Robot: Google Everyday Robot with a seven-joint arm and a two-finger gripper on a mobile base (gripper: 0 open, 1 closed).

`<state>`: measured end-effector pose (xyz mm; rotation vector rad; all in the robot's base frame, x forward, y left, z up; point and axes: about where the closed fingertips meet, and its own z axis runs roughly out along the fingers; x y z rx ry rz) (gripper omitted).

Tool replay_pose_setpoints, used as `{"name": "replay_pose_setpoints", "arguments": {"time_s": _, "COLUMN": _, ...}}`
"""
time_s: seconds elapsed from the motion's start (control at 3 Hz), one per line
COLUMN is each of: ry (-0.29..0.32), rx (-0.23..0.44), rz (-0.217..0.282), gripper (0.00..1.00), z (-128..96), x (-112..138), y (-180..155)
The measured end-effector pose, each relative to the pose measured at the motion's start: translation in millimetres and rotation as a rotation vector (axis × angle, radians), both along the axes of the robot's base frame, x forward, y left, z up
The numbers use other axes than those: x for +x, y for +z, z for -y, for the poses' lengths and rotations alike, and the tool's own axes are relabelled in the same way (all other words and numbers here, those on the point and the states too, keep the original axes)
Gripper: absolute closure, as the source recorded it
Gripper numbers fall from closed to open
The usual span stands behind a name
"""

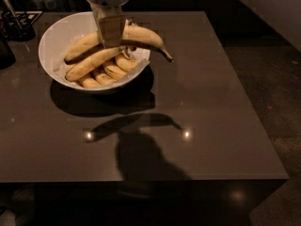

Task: Pick banana from white bowl

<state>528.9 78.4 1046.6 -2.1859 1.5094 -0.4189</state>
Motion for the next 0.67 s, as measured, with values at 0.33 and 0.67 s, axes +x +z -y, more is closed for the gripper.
{"name": "replay_pose_setpoints", "arguments": {"time_s": 0.33, "ry": 0.015, "rx": 0.031, "rz": 0.059, "gripper": 1.0, "z": 0.9, "x": -13.9, "y": 31.6}}
{"name": "replay_pose_setpoints", "arguments": {"time_s": 0.67, "ry": 0.015, "rx": 0.031, "rz": 0.059, "gripper": 1.0, "z": 0.9, "x": -13.9, "y": 31.6}}
